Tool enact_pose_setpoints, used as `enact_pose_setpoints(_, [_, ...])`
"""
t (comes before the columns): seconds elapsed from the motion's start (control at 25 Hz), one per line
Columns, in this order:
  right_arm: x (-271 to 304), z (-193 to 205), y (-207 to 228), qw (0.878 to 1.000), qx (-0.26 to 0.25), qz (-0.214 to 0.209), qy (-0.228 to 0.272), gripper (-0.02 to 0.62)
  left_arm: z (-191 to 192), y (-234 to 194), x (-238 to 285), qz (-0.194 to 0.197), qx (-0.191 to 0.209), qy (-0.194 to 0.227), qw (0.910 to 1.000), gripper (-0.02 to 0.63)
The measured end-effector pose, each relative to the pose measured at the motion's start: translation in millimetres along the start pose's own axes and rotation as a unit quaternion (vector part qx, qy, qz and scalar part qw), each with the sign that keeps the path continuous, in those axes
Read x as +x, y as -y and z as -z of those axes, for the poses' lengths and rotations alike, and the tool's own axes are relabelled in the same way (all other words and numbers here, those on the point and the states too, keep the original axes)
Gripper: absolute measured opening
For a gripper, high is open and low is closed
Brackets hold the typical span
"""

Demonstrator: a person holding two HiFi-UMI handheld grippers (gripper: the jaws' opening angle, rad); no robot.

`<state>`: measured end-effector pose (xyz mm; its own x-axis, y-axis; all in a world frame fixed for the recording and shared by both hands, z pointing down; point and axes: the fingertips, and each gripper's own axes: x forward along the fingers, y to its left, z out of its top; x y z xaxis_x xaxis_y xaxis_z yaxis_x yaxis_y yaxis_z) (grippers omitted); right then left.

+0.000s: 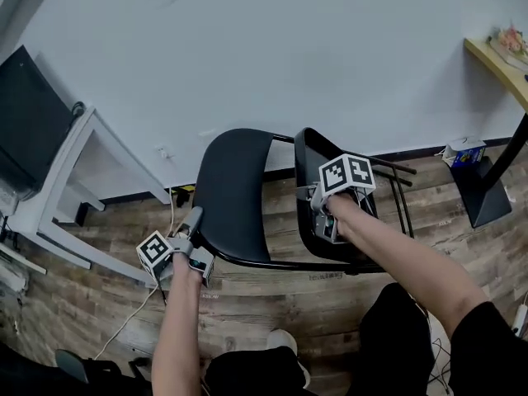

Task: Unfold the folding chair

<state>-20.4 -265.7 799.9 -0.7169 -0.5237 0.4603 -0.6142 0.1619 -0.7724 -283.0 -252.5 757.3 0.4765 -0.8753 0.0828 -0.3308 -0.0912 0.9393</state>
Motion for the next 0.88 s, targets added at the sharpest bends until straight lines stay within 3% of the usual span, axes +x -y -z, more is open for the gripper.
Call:
enact_pose_setpoints(0.28, [-31.6,-34.1,-72.5,0.997,0.023,-0.066,0.018,0.023,-40.7,124.8,-15.8,0.047,0.057,0.028,0.9968,0.130])
enact_pose_setpoints(0.56, [-67.2,-67.4,-134.2,0.988,0.060,-0.139,0.034,0.021,-61.9,249.3,-32.0,0.098,0.123,0.046,0.9865,0.135])
enact_pose_setpoints(0.68, [-74.2,-70.7,-144.4,0.984,0.061,-0.162,0.036,0.023,-61.7,271.4,-36.7,0.109,0.139,0.048,0.9830,0.137])
enact_pose_setpoints(0.88, [-69.7,-69.0,-144.6,0.984,0.044,-0.170,0.028,0.028,-62.8,264.4,-36.5,0.099,0.135,0.042,0.9850,0.137])
